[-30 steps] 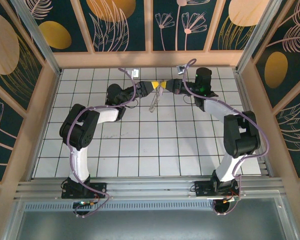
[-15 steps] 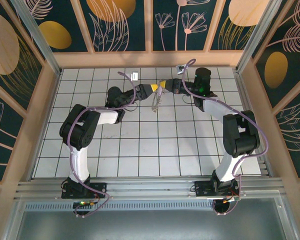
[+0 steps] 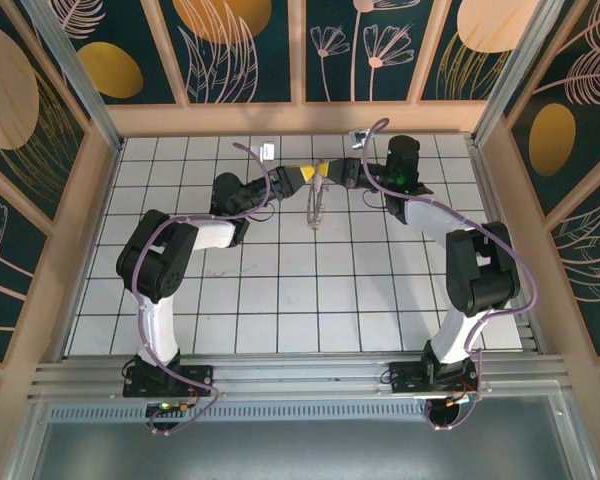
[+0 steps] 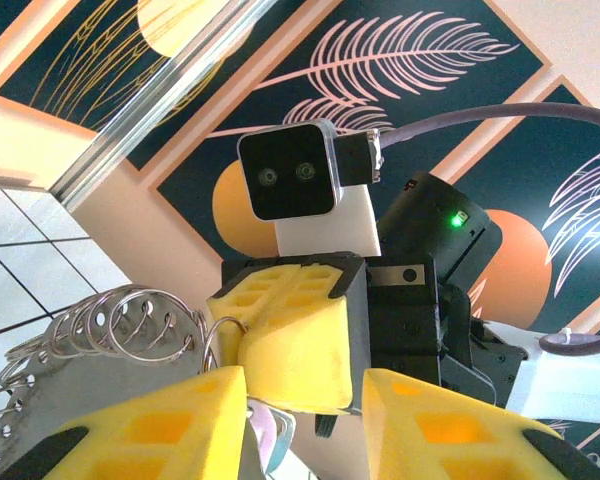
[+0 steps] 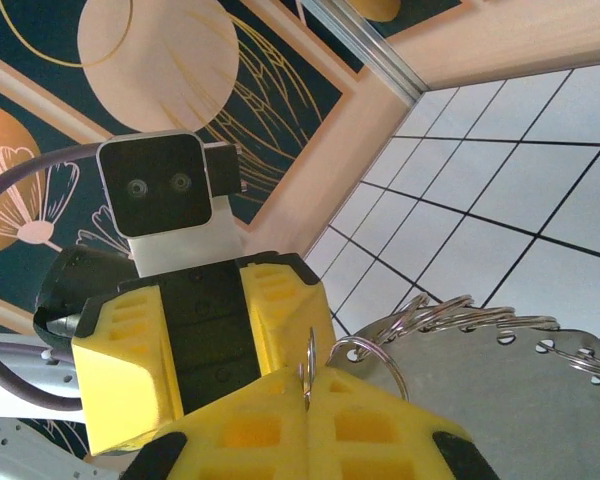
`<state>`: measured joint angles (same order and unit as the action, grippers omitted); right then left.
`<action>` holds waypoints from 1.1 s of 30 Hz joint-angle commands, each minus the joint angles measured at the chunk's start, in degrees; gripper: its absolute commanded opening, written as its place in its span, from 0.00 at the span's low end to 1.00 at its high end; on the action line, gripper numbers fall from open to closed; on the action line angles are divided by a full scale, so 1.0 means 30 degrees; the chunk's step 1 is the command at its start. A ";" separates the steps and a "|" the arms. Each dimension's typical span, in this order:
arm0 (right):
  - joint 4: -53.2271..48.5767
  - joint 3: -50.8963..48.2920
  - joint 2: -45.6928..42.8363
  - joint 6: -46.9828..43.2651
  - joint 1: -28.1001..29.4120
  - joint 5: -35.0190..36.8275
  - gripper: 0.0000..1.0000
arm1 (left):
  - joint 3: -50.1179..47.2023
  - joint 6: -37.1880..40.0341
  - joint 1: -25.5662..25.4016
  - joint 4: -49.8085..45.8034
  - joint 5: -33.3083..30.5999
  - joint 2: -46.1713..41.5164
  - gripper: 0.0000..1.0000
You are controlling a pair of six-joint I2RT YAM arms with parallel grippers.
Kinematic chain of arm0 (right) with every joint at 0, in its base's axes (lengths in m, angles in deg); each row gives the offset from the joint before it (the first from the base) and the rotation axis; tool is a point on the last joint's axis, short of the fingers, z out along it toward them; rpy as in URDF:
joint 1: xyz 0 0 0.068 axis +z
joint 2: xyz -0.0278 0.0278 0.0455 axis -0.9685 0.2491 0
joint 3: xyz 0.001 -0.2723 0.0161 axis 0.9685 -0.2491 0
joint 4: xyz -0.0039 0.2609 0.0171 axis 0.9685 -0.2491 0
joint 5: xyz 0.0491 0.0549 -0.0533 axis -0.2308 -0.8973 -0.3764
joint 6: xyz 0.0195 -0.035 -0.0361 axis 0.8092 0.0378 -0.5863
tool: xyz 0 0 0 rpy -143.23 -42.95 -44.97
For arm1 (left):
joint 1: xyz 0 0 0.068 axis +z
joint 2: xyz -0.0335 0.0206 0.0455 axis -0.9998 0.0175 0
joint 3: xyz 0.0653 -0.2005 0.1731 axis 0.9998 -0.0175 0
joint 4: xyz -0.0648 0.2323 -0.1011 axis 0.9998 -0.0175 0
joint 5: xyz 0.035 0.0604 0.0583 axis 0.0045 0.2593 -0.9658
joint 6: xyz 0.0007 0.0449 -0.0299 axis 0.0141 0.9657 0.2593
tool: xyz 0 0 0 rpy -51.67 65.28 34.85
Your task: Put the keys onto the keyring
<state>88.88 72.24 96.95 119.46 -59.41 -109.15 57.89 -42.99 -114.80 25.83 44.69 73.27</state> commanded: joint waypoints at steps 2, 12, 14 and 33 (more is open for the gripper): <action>0.1041 0.0234 -0.0722 0.0031 0.0222 -0.0130 0.00 | 0.0243 0.0230 0.0112 0.0816 0.0137 -0.0360 0.36; 0.1490 0.0201 -0.0551 0.0328 0.0292 -0.0158 0.00 | 0.0387 0.0036 0.0061 0.1039 0.0428 -0.0139 0.32; 0.1193 0.0149 -0.0658 0.0086 0.0259 0.0012 0.00 | 0.0009 0.0203 0.0063 0.1325 0.0008 -0.0339 0.33; 0.2418 -0.1222 -0.1936 0.0751 0.0027 -0.0187 0.00 | -0.0277 0.0278 0.0082 0.1347 -0.1021 -0.0593 0.40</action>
<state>91.40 68.57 94.24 120.51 -60.11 -108.74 55.46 -41.44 -114.80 26.94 40.19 71.15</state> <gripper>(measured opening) 0.051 0.396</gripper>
